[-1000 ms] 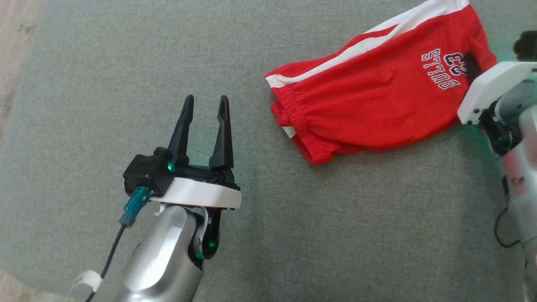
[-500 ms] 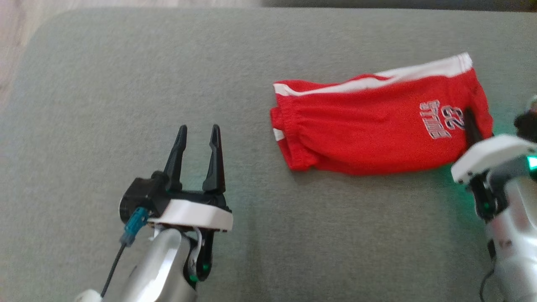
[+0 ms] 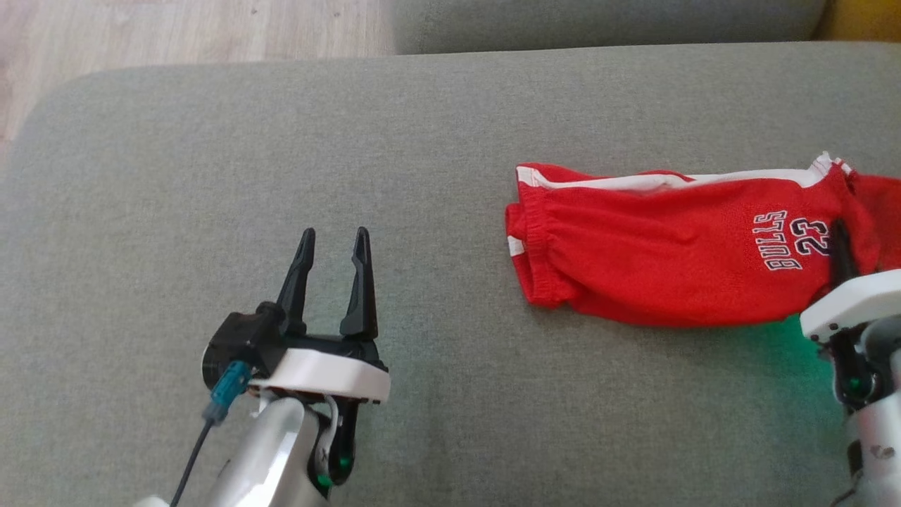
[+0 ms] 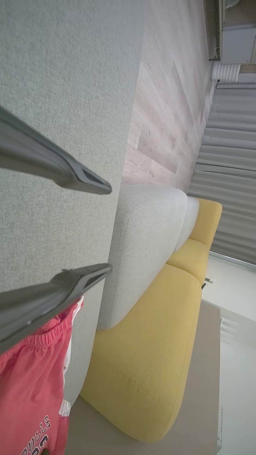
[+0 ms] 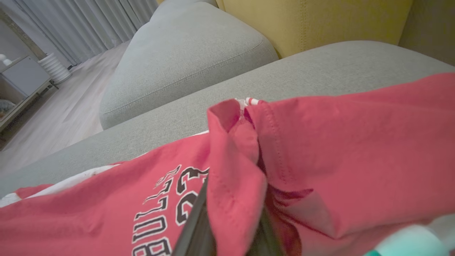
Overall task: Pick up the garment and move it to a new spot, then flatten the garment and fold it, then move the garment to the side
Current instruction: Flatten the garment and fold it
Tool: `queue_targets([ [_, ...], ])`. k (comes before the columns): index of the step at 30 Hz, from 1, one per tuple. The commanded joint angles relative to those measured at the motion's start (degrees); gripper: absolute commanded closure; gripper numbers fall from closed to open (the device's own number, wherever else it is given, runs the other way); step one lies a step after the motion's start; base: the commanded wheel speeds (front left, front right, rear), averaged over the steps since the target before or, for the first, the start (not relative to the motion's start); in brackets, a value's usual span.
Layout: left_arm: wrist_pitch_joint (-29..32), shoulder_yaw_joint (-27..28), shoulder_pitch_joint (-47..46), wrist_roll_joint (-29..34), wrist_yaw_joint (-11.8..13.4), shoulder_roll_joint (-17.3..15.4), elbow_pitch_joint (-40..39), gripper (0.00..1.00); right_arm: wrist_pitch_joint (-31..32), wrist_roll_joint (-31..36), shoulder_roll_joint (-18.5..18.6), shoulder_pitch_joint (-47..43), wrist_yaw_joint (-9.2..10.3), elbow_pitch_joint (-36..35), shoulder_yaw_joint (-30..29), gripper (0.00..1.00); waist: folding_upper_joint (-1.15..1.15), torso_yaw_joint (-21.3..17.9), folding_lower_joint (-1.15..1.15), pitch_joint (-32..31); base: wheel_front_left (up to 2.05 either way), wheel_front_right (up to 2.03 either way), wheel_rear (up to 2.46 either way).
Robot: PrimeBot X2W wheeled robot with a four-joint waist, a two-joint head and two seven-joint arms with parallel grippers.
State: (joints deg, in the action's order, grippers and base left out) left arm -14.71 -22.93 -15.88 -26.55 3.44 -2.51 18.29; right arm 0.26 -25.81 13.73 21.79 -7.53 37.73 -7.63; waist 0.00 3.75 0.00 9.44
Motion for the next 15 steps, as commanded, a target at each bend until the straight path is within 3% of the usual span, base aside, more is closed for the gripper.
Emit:
queue_targets([
  [1,-0.29,1.54,-0.3,0.24,-0.28,-0.37,-1.46,0.0,0.35,-0.11,0.8,1.9,0.04,-2.46,0.92,1.0,0.0,0.27,0.0,-0.09,0.0,0.0,0.0],
  [8,-0.29,1.64,0.08,0.05,-0.38,-0.37,-0.44,0.0,0.1,-0.09,-0.46,3.5,0.04,-5.76,1.44,1.0,0.0,1.64,0.0,-1.54,0.0,0.0,0.0],
  [15,-0.29,1.79,0.76,0.1,-0.35,-0.37,0.35,0.0,-1.71,-1.85,-5.46,4.61,0.04,-10.41,7.11,1.0,0.0,3.61,0.0,-3.49,0.0,0.0,0.0],
])
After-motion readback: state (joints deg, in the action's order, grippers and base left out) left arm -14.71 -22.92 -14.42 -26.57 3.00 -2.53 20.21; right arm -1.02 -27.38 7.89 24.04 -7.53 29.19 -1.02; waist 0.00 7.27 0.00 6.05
